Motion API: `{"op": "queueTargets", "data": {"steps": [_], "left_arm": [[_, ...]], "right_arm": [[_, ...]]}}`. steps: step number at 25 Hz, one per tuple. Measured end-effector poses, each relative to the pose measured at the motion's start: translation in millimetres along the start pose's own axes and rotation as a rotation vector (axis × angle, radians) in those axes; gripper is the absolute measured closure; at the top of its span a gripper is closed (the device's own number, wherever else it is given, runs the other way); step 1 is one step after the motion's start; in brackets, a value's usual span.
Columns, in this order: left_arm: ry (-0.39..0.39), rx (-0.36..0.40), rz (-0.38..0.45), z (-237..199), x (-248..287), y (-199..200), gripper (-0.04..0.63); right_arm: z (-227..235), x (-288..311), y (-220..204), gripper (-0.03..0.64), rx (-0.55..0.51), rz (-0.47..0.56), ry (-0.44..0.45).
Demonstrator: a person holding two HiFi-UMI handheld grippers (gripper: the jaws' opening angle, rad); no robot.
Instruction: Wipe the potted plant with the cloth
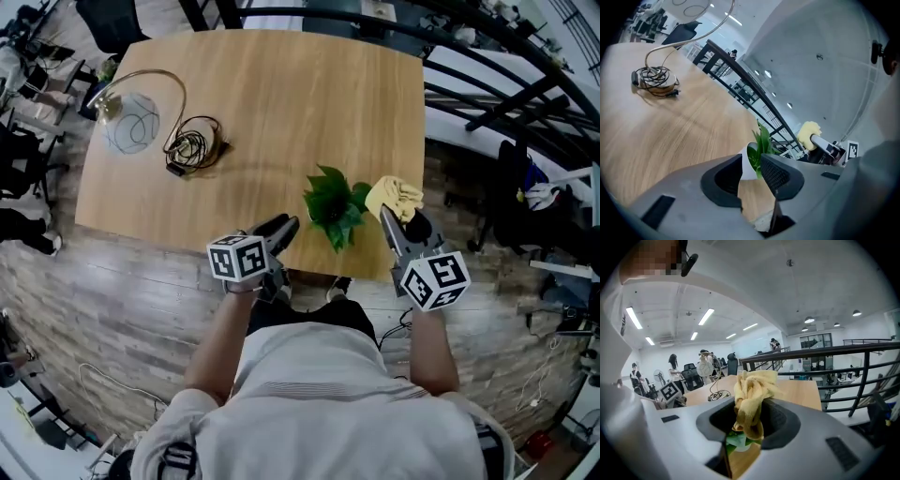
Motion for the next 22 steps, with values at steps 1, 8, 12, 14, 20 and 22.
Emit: {"op": "queueTargets", "data": {"steps": [1,8,12,14,20,22], "left_arm": [[0.003,-0.016,-0.006,-3.3,7.6,-2.0,0.492],[-0.058,-0.098,-0.072,-12.7,48.5,-9.8,0.494],[-0.093,-0.143,-0.088,-15.0,56.9,-12.1,0.493],[-0.112,-0.161,-0.099,-15.2,61.5,-13.9,0.494],[-0.119,-0.238,-0.073,-15.2,67.5,-16.3,0.494],[-0.111,-0.242,-0.068,-15.1,67.5,-16.9,0.494]], "right_arm": [[2.3,2.5,-2.6,0.433,0.000,-0.011,0.016],[5.3,16.4,-16.2,0.431,0.014,-0.056,0.062],[-2.3,19.3,-18.5,0.433,0.009,-0.069,0.087],[-6.1,22.2,-19.2,0.433,-0.002,-0.076,0.105],[-28.1,51.5,-11.6,0.431,-0.015,-0.110,0.248],[-42.9,66.2,-10.0,0.431,-0.049,-0.156,0.335]]}}
Point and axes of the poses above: the fingertips, and each gripper's own axes: x forward along the fingers, z to its right, y out of its top, the point moved 5 cm from there along -x, backward along the fingers, and after that the axes turned 5 degrees about -z, right-handed, at the moved point
